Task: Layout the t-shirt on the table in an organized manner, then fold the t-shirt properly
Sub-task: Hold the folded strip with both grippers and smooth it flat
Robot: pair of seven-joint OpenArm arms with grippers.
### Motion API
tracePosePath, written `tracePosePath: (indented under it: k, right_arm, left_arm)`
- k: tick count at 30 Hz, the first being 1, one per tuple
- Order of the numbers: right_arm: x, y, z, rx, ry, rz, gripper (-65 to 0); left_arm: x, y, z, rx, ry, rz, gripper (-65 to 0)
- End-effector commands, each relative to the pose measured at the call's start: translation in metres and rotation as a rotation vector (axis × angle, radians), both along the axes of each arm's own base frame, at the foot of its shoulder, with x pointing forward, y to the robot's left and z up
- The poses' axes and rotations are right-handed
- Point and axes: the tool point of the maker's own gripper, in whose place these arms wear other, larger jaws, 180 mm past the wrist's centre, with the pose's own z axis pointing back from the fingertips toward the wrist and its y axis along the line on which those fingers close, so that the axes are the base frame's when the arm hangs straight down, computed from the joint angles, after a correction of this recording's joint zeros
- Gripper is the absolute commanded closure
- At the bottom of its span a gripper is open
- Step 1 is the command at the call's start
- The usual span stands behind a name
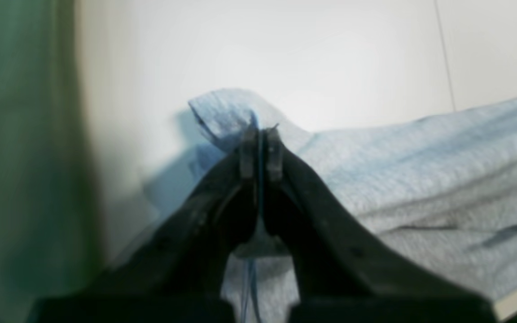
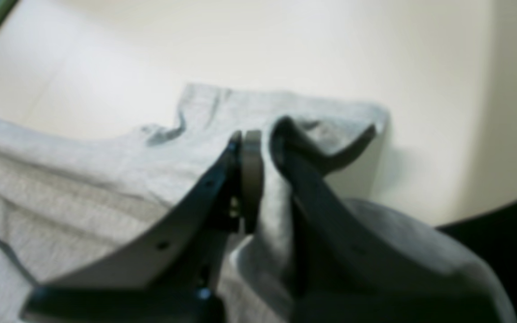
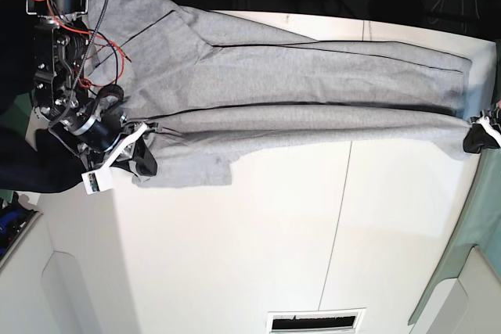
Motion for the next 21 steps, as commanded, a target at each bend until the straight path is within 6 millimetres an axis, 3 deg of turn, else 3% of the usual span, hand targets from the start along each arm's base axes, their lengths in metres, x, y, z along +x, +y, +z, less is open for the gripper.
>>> tracePosePath:
  k: [1,9,16,20,21]
  right_arm:
    - [-0.001,-0.004,0.018,0.0,-0.061,0.008,0.0]
    - [-0.063,0.008,0.031,-0.015,-0.075,0.06,0.0]
    - [-0.106,0.009,0.003,-0.015,0.029,0.066,0.0]
    - [-0.117,0.008,-0.006,-0.014,0.061,0.062,0.0]
    - [-0.117,0.008,-0.007,-0.018,0.063,0.062,0.0]
  left_arm:
    - [0.004,0.009,0.019,0.028,-0.03,-0.015,0.0]
    - [-0.019,0.011,0.014,0.051,0.068,-0.042,0.0]
    - [-0.045,-0.004,-0.001,-0.065,0.221,-0.045,0.0]
    - [-0.06,-0.009,-0.01,-0.102,0.25,-0.038,0.0]
    - [-0.064,-0.009,-0.012,-0.103,0.26,-0.038,-5.2]
